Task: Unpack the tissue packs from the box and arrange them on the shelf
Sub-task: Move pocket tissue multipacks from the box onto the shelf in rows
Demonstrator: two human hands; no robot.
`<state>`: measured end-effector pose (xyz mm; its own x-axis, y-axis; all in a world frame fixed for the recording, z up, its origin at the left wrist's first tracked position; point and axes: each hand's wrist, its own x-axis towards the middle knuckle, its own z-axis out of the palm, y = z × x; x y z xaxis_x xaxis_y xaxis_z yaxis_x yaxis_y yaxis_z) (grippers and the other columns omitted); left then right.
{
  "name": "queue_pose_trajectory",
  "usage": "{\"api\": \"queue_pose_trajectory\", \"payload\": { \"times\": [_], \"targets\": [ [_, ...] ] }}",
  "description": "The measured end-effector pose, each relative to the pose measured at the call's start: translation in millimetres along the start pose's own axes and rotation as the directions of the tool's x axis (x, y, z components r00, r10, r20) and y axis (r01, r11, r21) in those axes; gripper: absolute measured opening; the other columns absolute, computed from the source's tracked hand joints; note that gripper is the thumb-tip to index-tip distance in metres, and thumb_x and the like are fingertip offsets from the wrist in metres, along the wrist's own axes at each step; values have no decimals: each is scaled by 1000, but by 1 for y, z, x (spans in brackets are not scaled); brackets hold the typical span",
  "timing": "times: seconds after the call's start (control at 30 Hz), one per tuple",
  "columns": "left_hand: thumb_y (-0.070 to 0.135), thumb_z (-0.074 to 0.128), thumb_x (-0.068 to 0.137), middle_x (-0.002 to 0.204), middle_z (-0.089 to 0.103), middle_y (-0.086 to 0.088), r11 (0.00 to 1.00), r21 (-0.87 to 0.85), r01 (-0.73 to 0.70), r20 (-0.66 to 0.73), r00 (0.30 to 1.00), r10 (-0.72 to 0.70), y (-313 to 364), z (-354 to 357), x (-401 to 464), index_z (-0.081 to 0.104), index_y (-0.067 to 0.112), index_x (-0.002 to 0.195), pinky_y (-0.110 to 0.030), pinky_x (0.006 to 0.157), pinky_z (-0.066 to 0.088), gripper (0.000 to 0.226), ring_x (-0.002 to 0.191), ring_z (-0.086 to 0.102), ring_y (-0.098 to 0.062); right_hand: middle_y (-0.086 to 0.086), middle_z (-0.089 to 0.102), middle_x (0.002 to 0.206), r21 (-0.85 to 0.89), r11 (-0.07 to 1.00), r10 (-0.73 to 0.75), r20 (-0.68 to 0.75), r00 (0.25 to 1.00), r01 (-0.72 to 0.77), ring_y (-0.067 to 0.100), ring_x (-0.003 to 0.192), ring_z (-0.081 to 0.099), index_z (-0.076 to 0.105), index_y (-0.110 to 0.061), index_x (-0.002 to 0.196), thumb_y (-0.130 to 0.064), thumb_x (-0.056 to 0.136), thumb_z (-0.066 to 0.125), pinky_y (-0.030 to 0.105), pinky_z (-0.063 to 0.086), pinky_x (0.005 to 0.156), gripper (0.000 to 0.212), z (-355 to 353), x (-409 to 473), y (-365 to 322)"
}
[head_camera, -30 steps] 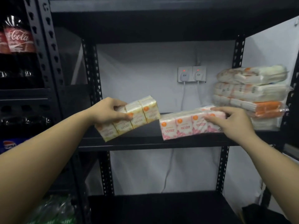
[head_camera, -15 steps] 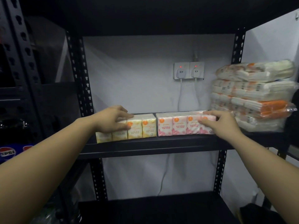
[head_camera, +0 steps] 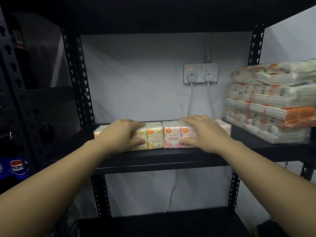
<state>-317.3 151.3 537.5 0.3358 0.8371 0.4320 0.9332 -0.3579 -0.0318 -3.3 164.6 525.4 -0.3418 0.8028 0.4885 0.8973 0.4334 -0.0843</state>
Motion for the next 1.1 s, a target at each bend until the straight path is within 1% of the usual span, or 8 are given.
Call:
{"api": "queue_pose_trajectory", "payload": {
  "times": [0.13,0.23,0.33,0.47,0.63,0.83,0.97,1.1],
  "targets": [
    [64,62,91,127,64,12,999,18,-47,-2,999,47,-10,10,16,47,40,150,-28,81,41,66,103,57,-10,-10,47,153,-67,997,-27,35,999,29,18,136,42,39,-39,152,-79,79,62,44,34,115,87,11,16,12],
    [64,61,92,125,65,12,997,9,-76,13,997,76,-16,19,38,47,39,151,-32,87,47,66,108,61,-14,-8,44,156,-70,997,-16,64,998,21,19,139,41,35,-35,155,-78,80,63,43,32,116,91,17,32,25],
    [64,61,93,127,66,12,998,3,-69,36,997,69,-22,31,66,46,39,152,-36,93,49,66,113,62,-18,-5,46,154,-98,995,-5,100,995,15,22,136,44,36,-31,154,-75,82,65,43,35,113,89,23,55,39],
    [65,61,92,136,64,13,999,-14,-30,58,998,31,-30,51,110,44,41,153,-33,96,45,68,119,60,-19,-3,46,153,-120,993,18,153,988,0,24,135,44,37,-28,155,-72,83,66,43,35,111,89,34,93,61],
    [71,63,88,154,53,11,999,-49,20,105,994,-15,-52,75,161,43,46,153,-35,110,41,72,131,56,-21,-4,46,156,-78,996,63,190,980,-49,23,139,42,37,-28,156,-70,77,74,42,34,114,97,51,137,83],
    [67,66,88,157,50,10,998,-59,25,88,996,-20,-70,95,203,44,44,153,-33,112,37,72,136,53,-20,1,49,154,-45,995,96,177,979,-90,26,138,45,38,-30,156,-67,74,79,42,35,114,98,74,178,103],
    [65,66,89,157,49,11,998,-67,10,62,998,-6,-77,104,213,44,43,153,-29,110,35,71,134,54,-18,4,48,153,-63,994,104,163,981,-94,27,139,44,37,-31,157,-66,78,77,41,34,115,95,81,188,109],
    [64,64,91,158,48,11,999,-45,-7,41,999,9,-79,108,212,43,42,154,-31,113,34,70,137,51,-17,5,47,154,-72,992,114,163,980,-103,28,138,45,35,-33,157,-69,77,75,41,35,115,96,85,190,111]
  ]
}}
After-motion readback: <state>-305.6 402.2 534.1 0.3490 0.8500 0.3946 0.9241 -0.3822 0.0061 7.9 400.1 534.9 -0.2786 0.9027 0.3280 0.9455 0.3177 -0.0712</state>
